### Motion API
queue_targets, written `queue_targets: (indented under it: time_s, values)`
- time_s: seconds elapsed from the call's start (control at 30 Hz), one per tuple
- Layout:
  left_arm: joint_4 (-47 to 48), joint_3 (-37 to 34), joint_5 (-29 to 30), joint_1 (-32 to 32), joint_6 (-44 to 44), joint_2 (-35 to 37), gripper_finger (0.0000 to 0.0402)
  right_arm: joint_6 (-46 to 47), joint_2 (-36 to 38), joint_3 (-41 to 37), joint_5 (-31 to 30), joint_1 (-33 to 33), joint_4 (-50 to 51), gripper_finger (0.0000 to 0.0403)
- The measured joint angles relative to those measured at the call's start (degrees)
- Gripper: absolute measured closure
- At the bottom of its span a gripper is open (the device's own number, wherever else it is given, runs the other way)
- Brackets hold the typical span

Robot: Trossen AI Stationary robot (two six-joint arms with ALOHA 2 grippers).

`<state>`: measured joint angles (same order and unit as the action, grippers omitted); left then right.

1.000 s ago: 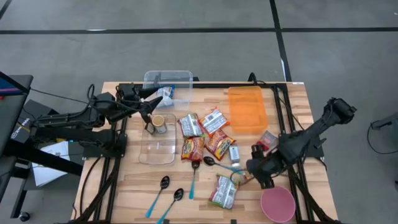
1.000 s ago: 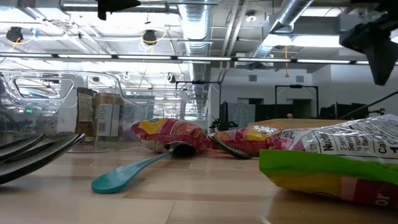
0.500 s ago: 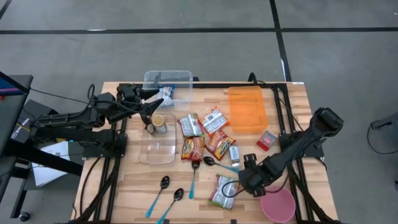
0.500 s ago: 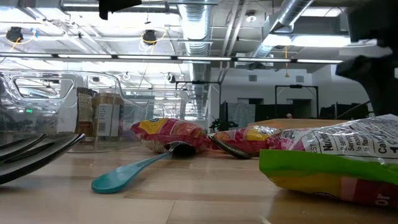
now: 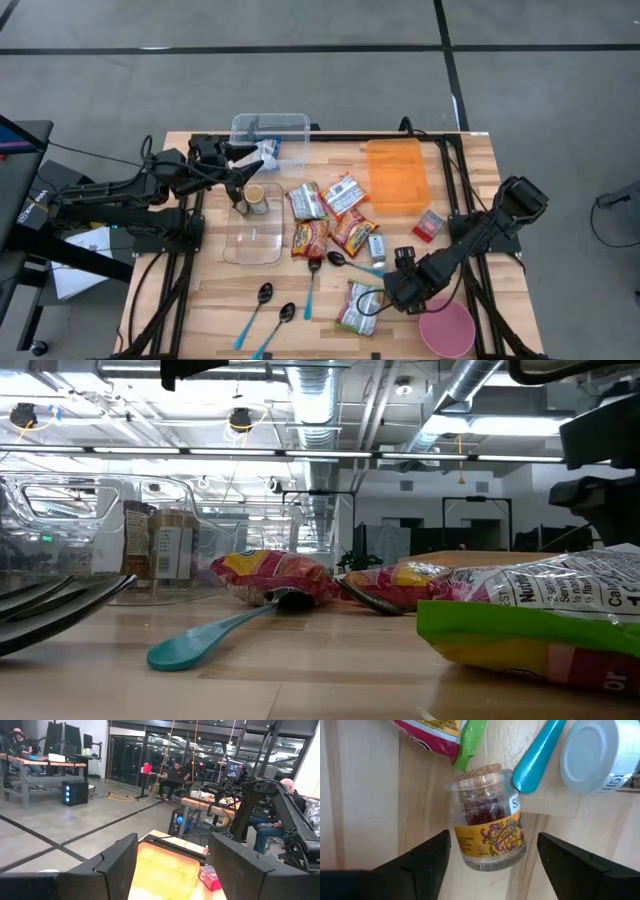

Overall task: Pick & Place Food Item
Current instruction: Put the brown seasoning bottle into the transparent bin

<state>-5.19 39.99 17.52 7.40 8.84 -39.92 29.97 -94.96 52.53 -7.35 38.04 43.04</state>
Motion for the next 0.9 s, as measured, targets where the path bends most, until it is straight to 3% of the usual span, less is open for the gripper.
queue_targets:
  time_s: [0.2,0.43,0.63,0.9]
  values:
    - [0.0,0.0,0.0,0.0,0.0,0.0,0.0164,-0.4,0.0,0.0,0.3,-0.7,-0.3,0.0139]
    - [0.0,0.0,0.0,0.0,0.0,0.0,0.0164,-1.5,0.2,0.0,3.1,-2.5,-0.3,0.0228]
    - [0.0,0.0,0.0,0.0,0.0,0.0,0.0164,-0.5,3.2,-0.1,4.7,-2.9,-0.7,0.0227]
    - [0.1,0.0,0.0,0.0,0.0,0.0,0.0164,5.9,14.0,0.0,4.3,-5.2,2.8,0.0227]
